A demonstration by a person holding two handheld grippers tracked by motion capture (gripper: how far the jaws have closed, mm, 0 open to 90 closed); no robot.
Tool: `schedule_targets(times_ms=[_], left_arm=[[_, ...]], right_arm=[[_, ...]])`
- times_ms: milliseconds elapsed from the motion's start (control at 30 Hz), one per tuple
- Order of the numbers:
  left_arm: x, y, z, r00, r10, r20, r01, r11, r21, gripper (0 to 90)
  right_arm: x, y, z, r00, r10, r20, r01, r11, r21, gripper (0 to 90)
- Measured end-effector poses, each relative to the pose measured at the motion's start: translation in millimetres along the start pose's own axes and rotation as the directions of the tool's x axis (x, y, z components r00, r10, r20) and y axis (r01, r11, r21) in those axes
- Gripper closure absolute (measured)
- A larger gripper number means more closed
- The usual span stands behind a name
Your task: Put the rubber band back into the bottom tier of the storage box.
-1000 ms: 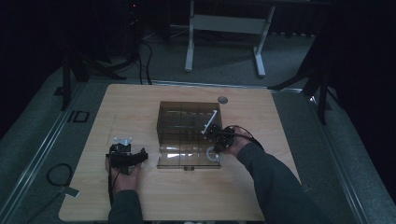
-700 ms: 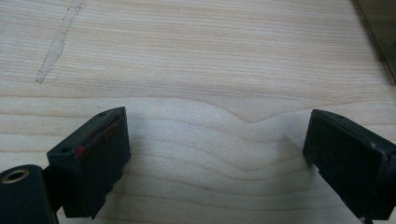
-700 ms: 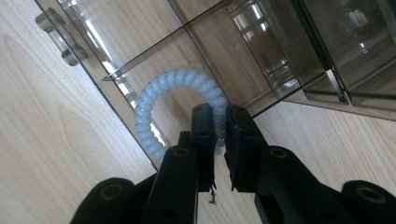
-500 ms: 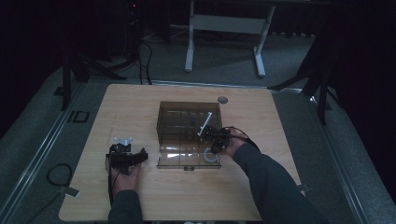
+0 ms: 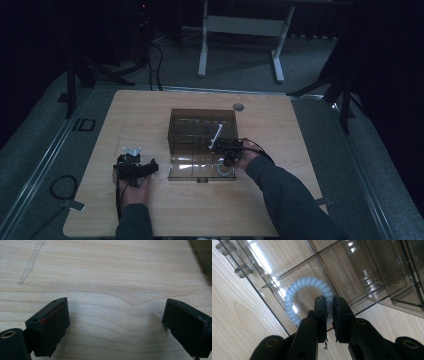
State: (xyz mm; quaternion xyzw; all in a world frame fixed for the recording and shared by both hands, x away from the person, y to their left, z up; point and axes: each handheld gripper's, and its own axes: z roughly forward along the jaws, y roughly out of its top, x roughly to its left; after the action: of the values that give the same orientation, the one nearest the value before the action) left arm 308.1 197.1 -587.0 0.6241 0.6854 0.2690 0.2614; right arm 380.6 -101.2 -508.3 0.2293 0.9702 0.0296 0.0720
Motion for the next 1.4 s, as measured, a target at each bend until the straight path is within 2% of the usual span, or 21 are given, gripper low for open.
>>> schedule_targets(times_ms=[567,800,1167,1400], left_arm=[[0.0,0.0,0.0,1.0000,0.000,0.000,0.000,1.0000,0.000,7.3],[0.0,0.0,0.0,1.0000,0.000,0.000,0.000,1.0000,0.000,7.3],[0.0,0.0,0.0,1.0000,0.000,0.000,0.000,1.0000,0.000,7.3],[-0.2,0.0,0.1,1.0000,-0.002,0.000,0.002,1.0000,-0.002,7.3]], right_arm=[[8.5,3.3,8.5,0.9993,-0.036,0.007,0.036,0.999,0.033,81.5],[7.3,1.8,12.5,0.9995,-0.032,-0.002,0.032,0.998,0.047,80.8],[6.6,-0.9,6.4,0.9997,-0.022,-0.012,0.022,1.000,0.016,74.0],[5.1,-6.8,-6.5,0.9999,-0.008,-0.012,0.008,0.999,-0.035,67.1]])
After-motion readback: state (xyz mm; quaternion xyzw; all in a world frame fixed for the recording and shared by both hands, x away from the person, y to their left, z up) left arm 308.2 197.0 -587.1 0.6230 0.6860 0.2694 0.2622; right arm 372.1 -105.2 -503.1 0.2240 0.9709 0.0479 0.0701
